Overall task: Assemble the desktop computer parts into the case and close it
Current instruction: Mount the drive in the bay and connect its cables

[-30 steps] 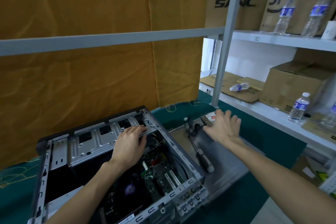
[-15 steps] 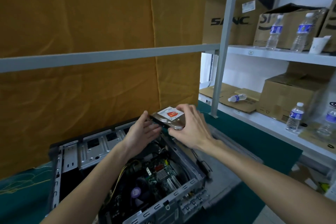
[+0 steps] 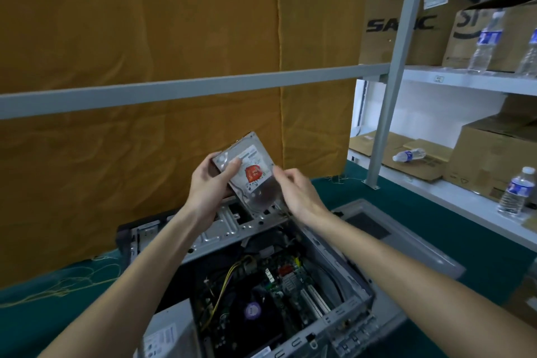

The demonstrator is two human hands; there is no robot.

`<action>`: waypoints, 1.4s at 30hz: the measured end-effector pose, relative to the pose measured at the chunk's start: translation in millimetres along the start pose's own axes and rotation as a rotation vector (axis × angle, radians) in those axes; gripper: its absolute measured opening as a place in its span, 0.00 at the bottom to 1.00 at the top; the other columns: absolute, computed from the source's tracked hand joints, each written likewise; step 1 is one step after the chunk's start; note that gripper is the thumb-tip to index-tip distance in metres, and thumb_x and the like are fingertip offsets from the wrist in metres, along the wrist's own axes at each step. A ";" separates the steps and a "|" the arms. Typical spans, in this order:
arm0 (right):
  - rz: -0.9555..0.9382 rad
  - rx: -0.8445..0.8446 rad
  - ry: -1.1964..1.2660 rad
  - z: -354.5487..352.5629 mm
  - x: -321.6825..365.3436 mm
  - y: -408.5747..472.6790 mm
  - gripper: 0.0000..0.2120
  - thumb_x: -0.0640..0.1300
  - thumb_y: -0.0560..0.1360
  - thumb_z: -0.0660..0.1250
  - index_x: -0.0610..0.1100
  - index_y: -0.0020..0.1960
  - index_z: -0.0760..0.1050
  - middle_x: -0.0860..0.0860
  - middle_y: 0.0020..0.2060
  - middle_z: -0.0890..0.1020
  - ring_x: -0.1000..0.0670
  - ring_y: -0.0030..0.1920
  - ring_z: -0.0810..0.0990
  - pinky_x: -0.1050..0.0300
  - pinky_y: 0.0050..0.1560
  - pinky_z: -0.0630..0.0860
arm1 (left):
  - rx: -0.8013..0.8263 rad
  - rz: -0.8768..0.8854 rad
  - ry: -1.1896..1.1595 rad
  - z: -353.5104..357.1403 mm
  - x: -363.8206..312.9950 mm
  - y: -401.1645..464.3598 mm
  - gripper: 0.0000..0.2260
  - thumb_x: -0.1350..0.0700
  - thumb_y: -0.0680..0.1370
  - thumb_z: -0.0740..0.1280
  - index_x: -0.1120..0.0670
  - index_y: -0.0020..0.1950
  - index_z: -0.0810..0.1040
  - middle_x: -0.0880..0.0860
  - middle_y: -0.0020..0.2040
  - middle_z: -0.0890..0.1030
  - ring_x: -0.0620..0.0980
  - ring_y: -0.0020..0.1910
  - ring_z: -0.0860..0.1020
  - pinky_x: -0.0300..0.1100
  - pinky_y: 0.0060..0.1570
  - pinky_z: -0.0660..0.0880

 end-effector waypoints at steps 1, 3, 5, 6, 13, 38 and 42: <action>0.088 0.059 0.120 4.4 5.1 1.8 0.30 0.71 0.80 0.52 0.50 0.66 0.73 0.47 0.67 0.76 0.47 0.56 0.80 0.46 0.62 0.76 | 0.016 0.092 0.085 1.5 -6.9 -3.5 0.11 0.54 0.78 0.74 0.52 0.59 0.79 0.52 0.52 0.87 0.52 0.50 0.86 0.45 0.45 0.83; 0.270 0.235 0.480 13.3 13.2 2.5 0.35 0.72 0.79 0.53 0.49 0.73 0.71 0.42 0.67 0.79 0.39 0.59 0.82 0.38 0.62 0.78 | 0.115 0.273 0.233 8.5 -15.9 -13.9 0.09 0.57 0.78 0.73 0.53 0.58 0.80 0.50 0.51 0.86 0.49 0.50 0.86 0.41 0.43 0.82; 0.380 0.415 0.780 14.7 16.6 -1.5 0.37 0.72 0.79 0.54 0.45 0.72 0.73 0.36 0.62 0.81 0.34 0.60 0.81 0.35 0.56 0.81 | 0.228 0.403 0.343 13.2 -16.1 -26.7 0.10 0.61 0.78 0.73 0.55 0.59 0.81 0.50 0.52 0.86 0.49 0.52 0.85 0.41 0.46 0.82; 0.409 0.472 0.874 12.3 16.2 -5.5 0.38 0.71 0.79 0.55 0.42 0.71 0.73 0.33 0.60 0.82 0.32 0.60 0.82 0.34 0.55 0.81 | 0.281 0.446 0.400 14.3 -14.2 -34.1 0.10 0.61 0.78 0.73 0.55 0.59 0.81 0.49 0.53 0.85 0.48 0.53 0.84 0.40 0.48 0.82; 0.447 0.331 0.946 13.3 -10.6 -35.8 0.14 0.34 0.77 0.66 0.31 0.61 0.74 0.36 0.44 0.84 0.38 0.45 0.86 0.45 0.45 0.85 | 0.399 0.593 0.773 10.7 6.5 -77.8 0.15 0.51 0.74 0.77 0.43 0.60 0.85 0.34 0.59 0.81 0.35 0.64 0.76 0.40 0.64 0.74; 0.409 0.287 0.802 -22.2 -42.5 -47.1 0.11 0.42 0.74 0.71 0.40 0.55 0.80 0.44 0.50 0.85 0.43 0.48 0.86 0.49 0.52 0.82 | 0.125 -0.517 -0.108 -4.0 69.5 -63.4 0.17 0.49 0.81 0.70 0.60 0.62 0.81 0.57 0.59 0.83 0.53 0.43 0.85 0.43 0.40 0.81; 0.403 0.115 1.118 -25.9 -44.2 -40.7 0.22 0.48 0.76 0.72 0.36 0.63 0.75 0.39 0.55 0.81 0.39 0.53 0.83 0.45 0.53 0.82 | 0.107 -0.597 -0.300 -2.4 71.5 -65.4 0.13 0.57 0.83 0.67 0.59 0.67 0.75 0.60 0.67 0.76 0.60 0.53 0.85 0.45 0.41 0.84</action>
Point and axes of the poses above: each hand's wrist, its own y-axis towards the middle knuckle, its own z-axis out of the palm, x = y × z, the point moved 4 cm from there along y, towards the middle knuckle
